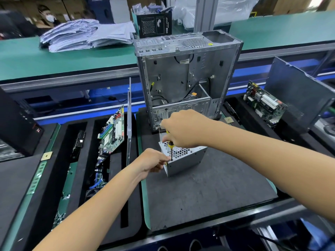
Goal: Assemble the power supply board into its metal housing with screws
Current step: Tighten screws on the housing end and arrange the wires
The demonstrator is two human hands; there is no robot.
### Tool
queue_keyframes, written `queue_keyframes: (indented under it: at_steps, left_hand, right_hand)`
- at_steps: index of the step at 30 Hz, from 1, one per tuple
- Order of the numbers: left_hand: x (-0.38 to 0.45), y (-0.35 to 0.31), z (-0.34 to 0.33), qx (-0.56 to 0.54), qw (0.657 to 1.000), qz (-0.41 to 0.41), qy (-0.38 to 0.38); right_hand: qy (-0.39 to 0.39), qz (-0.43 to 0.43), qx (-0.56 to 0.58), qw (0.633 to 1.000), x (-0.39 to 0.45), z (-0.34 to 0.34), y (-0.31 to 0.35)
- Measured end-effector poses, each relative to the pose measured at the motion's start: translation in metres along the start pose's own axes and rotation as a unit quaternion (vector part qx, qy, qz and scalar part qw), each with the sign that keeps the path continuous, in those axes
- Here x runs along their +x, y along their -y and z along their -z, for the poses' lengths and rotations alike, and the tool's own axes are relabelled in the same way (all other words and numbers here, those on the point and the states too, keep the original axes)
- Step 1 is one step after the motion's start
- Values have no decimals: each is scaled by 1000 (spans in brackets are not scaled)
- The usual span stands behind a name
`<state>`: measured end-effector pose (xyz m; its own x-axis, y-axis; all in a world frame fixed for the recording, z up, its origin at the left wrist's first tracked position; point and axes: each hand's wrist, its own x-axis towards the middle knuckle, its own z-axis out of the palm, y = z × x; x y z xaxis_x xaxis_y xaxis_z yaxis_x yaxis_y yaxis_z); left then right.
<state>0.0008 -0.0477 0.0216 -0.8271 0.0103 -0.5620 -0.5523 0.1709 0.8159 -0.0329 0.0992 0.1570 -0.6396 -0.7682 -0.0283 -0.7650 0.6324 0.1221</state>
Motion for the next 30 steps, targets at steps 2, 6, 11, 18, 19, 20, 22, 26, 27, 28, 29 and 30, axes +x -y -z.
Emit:
queue_keyframes:
  at_steps: [2, 6, 11, 18, 19, 20, 22, 26, 27, 28, 29, 30]
  left_hand:
    - [0, -1, -1, 8, 1000, 1, 0]
    - [-2, -2, -2, 7, 1000, 8, -3]
    - [-4, -3, 1, -15, 999, 34, 24]
    - [-1, -6, 0, 10, 999, 29, 27]
    - [-1, -6, 0, 11, 999, 29, 27]
    - [-1, -6, 0, 14, 999, 30, 27]
    - [-1, -7, 1, 19, 999, 34, 28]
    - [-2, -10, 1, 35, 998, 46, 23]
    - [-3, -11, 0, 52, 997, 47, 14]
    - [-4, -13, -1, 76, 996, 44, -3]
    - [-4, -16, -3, 111, 993, 33, -27]
    - [-4, -20, -5, 163, 985, 14, -55]
  right_hand:
    - [-15, -3, -13, 1000, 3, -4, 0]
    - [-26, -7, -50, 998, 5, -6, -2]
    - [42, 5, 38, 998, -1, -1, -8]
    - [11, 58, 20, 998, -1, 2, -3]
    - [8, 53, 23, 998, -1, 2, -2]
    - [6, 48, 27, 998, 0, 1, -1]
    - [5, 46, 29, 999, 1, 1, -1]
    - [5, 38, 68, 997, 6, 0, -3]
    - [4, 37, 95, 995, 7, 0, -4]
    - [2, 36, 130, 991, 9, -1, -6]
    - [1, 32, 176, 984, 10, -2, -9]
    - [-1, 22, 229, 973, 12, -3, -13]
